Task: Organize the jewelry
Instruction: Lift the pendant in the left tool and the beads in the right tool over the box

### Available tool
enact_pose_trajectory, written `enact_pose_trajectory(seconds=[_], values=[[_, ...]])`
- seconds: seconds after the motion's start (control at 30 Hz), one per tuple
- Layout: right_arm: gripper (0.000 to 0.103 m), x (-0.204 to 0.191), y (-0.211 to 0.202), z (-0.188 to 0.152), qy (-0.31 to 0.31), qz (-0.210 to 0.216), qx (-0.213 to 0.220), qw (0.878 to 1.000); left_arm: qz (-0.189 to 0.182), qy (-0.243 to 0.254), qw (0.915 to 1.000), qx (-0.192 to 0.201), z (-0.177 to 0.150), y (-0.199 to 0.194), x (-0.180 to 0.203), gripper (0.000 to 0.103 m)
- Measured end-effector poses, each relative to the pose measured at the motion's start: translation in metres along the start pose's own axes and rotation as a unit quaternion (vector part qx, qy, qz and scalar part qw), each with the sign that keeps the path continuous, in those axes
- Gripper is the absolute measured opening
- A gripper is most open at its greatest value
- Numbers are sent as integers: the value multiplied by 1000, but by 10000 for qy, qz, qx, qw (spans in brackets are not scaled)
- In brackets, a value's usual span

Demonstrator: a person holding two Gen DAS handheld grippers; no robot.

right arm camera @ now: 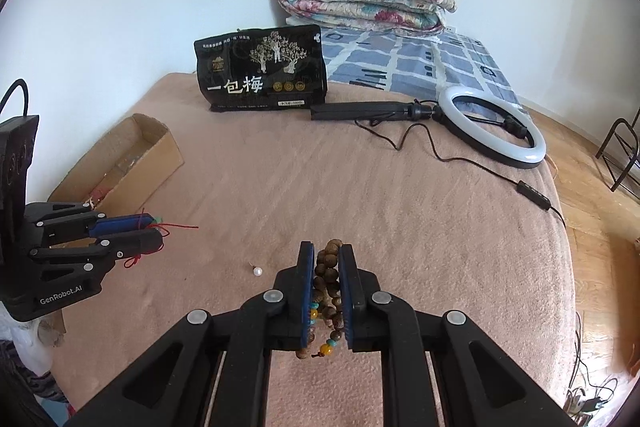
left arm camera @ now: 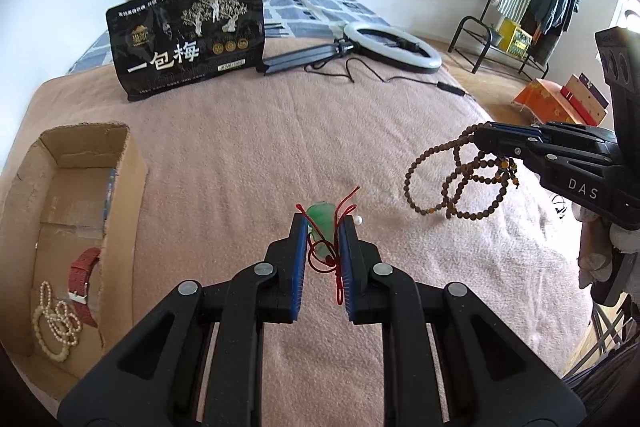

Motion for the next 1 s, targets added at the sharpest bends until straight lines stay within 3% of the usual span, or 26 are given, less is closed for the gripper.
enact_pose_trajectory(seconds=[0.37,1.0], values=[[10,-31,-41,20,-7,105,354,9993,158,-107,9984,525,19,-60,-31,14],[10,-133,-76,68,-197,644,812,9944,767,-386,9895,1158,22,-155,-123,14]])
Point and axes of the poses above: each gripper's, at about its wrist camera, not at the fingertips, and y roughly the way its jaws point, x to its right, z to its top, the point moved 10 cm from there along y, roughly the way its jaws point, and after that the axes turned 9 degrees about x, right-handed, at the moved point
